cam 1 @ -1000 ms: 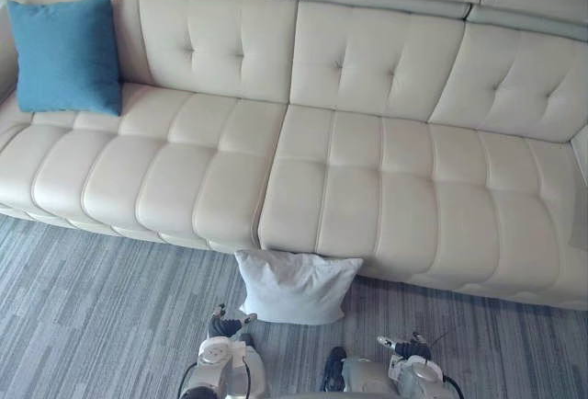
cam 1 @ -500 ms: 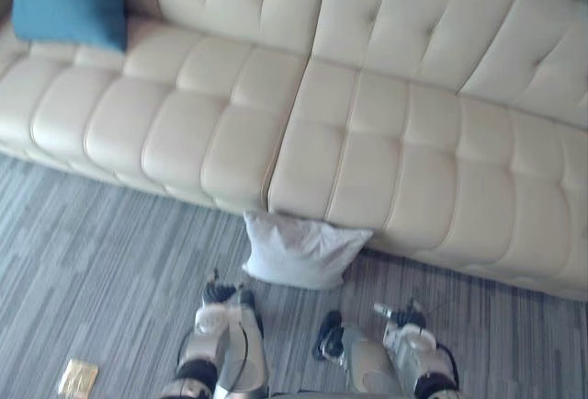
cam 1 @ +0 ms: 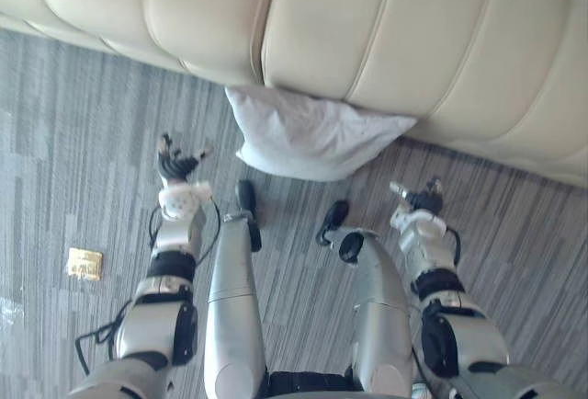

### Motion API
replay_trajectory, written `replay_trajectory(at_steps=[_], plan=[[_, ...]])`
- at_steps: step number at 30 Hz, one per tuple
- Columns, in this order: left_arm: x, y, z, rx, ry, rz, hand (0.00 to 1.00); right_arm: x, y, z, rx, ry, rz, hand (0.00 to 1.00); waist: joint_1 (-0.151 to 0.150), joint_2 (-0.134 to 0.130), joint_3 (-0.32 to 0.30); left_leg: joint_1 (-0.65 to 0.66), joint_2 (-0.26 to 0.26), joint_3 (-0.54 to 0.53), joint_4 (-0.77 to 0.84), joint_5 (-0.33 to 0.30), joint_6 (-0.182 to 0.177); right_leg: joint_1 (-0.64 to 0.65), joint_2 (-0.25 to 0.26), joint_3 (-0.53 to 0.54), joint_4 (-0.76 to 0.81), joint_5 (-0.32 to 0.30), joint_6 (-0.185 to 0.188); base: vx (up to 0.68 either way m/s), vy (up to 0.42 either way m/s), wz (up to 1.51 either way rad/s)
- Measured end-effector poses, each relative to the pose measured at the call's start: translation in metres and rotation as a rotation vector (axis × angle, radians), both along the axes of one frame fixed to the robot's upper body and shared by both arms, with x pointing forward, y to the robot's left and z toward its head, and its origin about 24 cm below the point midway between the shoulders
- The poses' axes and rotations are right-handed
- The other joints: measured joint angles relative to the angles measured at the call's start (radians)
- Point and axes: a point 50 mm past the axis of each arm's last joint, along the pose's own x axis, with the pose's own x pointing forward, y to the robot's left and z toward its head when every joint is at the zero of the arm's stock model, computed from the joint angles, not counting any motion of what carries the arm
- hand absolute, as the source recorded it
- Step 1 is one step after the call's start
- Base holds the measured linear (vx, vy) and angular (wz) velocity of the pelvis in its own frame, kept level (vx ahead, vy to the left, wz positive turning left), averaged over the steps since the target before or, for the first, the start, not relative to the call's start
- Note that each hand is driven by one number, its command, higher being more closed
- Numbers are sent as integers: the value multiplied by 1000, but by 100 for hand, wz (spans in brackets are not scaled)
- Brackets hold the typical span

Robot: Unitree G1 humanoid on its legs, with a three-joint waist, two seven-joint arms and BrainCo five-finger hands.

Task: Pick up cushions and gather them together orderly.

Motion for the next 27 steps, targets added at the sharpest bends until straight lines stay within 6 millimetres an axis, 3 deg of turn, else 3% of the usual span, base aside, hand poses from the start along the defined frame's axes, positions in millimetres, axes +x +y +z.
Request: replay_trajectory(at_steps=[4,9,10,11,15,23,27], plan=[[10,-16,30,27,-74,-46,0,12,6,39,-9,-110,1,0,-4,0,0,-68,1,-2,10,0,0,-76,-1,5,17,-2,2,-2,-2,-4],[17,-33,59,53,-142,-90,0,20,9,68,9,-182,-10,0,-11,0,-1,-150,-1,-2,9,16,4,-162,0,8,27,2,-4,-36,-2,-3],[18,-36,64,59,-156,-97,100,21,11,71,12,-191,-7,100,-11,0,-1,-162,-1,-3,8,20,4,-175,0,8,29,4,-7,0,0,0],[20,-44,76,61,-185,-105,100,24,19,80,33,-215,10,100,-11,0,-1,-185,0,-4,9,28,4,-199,0,6,31,7,-11,0,0,0],[22,-62,85,32,-211,-128,100,28,48,92,67,-246,72,100,-16,1,-1,-186,0,-6,3,34,0,-202,1,3,32,9,-14,0,0,0],[17,-71,92,15,-255,-116,100,20,55,85,71,-272,73,100,-24,1,-1,-174,-5,-23,-7,50,-10,-191,-1,-3,39,11,-17,-13,-10,3],[11,-74,80,15,-256,-128,100,12,58,73,44,-273,93,100,-27,2,-3,-94,-8,-19,-39,59,-15,-119,-1,-3,18,13,-20,-22,-26,5]])
